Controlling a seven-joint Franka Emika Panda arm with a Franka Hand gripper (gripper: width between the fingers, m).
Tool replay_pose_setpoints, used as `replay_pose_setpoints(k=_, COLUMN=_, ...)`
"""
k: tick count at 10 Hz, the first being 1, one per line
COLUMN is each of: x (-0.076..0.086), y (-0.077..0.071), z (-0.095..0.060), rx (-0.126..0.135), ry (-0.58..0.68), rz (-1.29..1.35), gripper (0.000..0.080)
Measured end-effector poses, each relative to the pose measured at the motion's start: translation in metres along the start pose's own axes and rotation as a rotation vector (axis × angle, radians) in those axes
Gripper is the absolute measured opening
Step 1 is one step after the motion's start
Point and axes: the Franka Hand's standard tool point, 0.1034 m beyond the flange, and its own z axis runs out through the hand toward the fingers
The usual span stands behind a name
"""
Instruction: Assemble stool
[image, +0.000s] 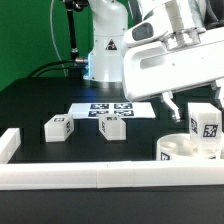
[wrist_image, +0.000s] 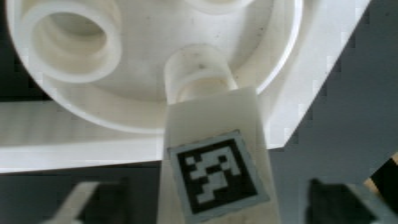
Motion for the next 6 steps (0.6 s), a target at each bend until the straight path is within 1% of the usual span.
replay_pose_setpoints(k=1, x=0.0000, y=0.0000, z=0.0000, rx=0.000, ry=0.000, rz=0.000, gripper=0.0519)
replay_pose_setpoints(k=2, x=0.0000, y=0.0000, z=0.0000, rx=0.000, ry=0.000, rz=0.000, gripper=0.0621)
replay_pose_setpoints(k=3, x=0.0000, y=0.0000, z=0.0000, rx=0.000, ry=0.000, rz=0.000, gripper=0.0641)
replay_pose_setpoints(k=6, x=0.0000, y=0.0000, z=0.0000, rx=0.000, ry=0.000, rz=0.000, gripper=0.0648)
